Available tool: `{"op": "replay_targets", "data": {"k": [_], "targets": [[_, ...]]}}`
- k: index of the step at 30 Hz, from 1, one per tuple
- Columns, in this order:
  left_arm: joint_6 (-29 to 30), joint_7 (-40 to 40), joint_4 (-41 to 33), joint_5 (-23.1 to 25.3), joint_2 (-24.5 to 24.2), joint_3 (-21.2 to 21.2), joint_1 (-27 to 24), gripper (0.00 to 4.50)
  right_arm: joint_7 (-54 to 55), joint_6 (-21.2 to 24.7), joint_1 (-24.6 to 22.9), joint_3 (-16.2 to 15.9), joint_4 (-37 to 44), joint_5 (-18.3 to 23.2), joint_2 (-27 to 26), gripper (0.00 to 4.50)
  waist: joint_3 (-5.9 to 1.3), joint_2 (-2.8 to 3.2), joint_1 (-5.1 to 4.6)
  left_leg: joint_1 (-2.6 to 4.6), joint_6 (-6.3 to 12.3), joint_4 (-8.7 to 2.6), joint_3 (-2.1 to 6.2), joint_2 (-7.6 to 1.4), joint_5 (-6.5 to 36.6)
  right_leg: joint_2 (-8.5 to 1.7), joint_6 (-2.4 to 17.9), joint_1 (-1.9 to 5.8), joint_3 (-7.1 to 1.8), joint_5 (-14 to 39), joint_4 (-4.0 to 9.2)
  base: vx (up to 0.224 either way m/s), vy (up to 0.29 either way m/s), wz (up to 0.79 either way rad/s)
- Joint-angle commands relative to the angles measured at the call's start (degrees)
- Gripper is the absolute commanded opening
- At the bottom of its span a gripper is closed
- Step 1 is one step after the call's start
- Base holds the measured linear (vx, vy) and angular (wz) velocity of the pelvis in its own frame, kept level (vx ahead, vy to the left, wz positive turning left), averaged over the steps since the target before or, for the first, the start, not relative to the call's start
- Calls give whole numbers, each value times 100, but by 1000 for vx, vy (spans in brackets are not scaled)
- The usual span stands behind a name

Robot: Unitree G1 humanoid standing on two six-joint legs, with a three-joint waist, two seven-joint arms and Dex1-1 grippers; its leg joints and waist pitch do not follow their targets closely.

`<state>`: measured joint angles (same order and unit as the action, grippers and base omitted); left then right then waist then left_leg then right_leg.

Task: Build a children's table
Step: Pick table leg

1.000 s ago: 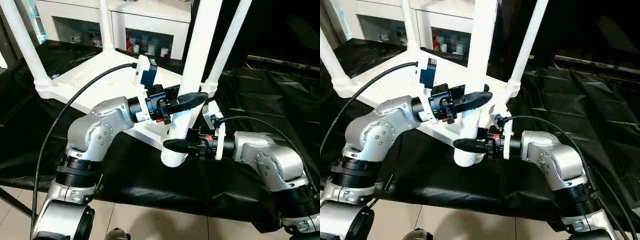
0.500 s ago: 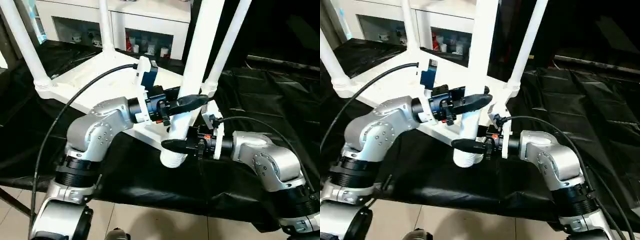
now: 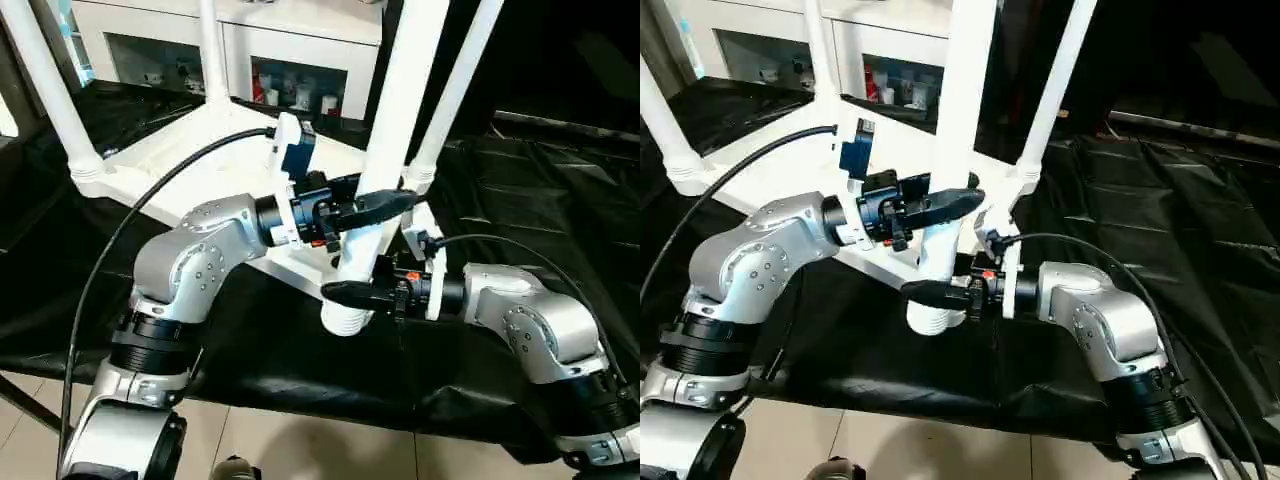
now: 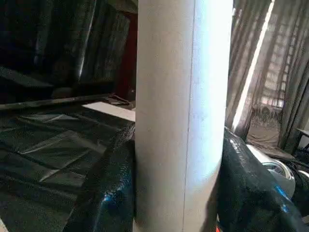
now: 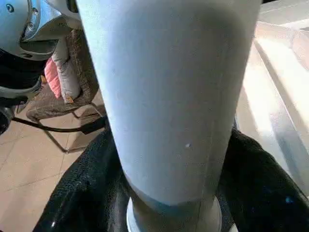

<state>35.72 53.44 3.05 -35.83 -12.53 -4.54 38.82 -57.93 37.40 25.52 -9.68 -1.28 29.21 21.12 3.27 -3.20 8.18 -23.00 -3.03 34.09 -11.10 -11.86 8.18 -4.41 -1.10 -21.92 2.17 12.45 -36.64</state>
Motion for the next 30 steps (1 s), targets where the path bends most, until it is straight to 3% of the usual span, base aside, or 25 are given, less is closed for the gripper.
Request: {"op": "replay_targets", "data": {"k": [1, 10, 15, 16, 19, 21, 22, 26, 27, 30], "targets": [[26, 51, -114, -12, 21, -69, 108, 182, -30, -48, 81, -10, -30, -19, 36, 279, -417, 2, -12, 205, -286, -377, 60, -129, 1038, -318, 1070, 188, -172, 364, 399, 0, 0, 0], [30, 69, -116, -2, 12, -78, 105, 182, -60, -29, 93, 10, -44, 0, 18, 198, -418, 11, -13, 212, -288, -379, 62, -133, 1051, -317, 1072, 182, -170, 369, 398, 0, 0, 0], [1, 43, -95, 23, 28, -75, 113, 182, -63, -13, 93, 29, -28, 7, 14, 194, -417, 14, -15, 212, -295, -379, 62, -132, 1063, -318, 1069, 184, -172, 379, 402, 0, 0, 0], [373, 97, -93, -196, -2, -53, 151, 238, -32, -34, 98, 50, -32, 1, 1, 194, -421, 13, -19, 215, -307, -374, 57, -130, 1063, -315, 1083, 183, -172, 353, 389, 0, 0, 0], [410, 61, -100, -221, 1, -23, 160, 260, 7, -71, 95, 83, -38, -4, -25, 193, -419, 10, -19, 214, -290, -372, 58, -125, 1051, -314, 1098, 179, -172, 370, 396, 0, 0, 0], [169, -119, 37, -141, 128, 102, 178, 288, 109, -131, 103, 172, -67, 9, -95, 193, -416, 14, -20, 208, -292, -374, 60, -130, 1059, -319, 1112, 181, -173, 364, 403, 0, 0, 0], [-281, -332, 284, 29, 284, 249, 183, 296, 234, -205, 120, 277, -108, 25, -183, 193, -420, 9, -16, 205, -287, -373, 61, -129, 1064, -322, 1104, 187, -175, 361, 410, 0, 0, 0], [-619, -641, 649, -52, 545, 627, 251, 301, 442, -319, 150, 447, -176, 52, -325, 192, -423, 0, -10, 205, -318, -376, 68, -126, 1131, -332, 1063, 198, -172, 406, 419, 0, 0, 0], [-685, -758, 872, -554, 794, 1131, 355, 301, 650, -421, 174, 617, -226, 92, -462, 191, -427, 4, -22, 206, -321, -372, 64, -122, 1095, -325, 1064, 194, -172, 366, 408, 0, 0, 0], [-775, -1024, 1150, -1023, 1014, 1658, 490, 301, 898, -531, 203, 797, -287, 121, -609, 191, -433, 11, -14, 204, -309, -356, 61, -118, 1078, -332, 1172, 195, -169, 233, 395, 0, 0, 0]]}}
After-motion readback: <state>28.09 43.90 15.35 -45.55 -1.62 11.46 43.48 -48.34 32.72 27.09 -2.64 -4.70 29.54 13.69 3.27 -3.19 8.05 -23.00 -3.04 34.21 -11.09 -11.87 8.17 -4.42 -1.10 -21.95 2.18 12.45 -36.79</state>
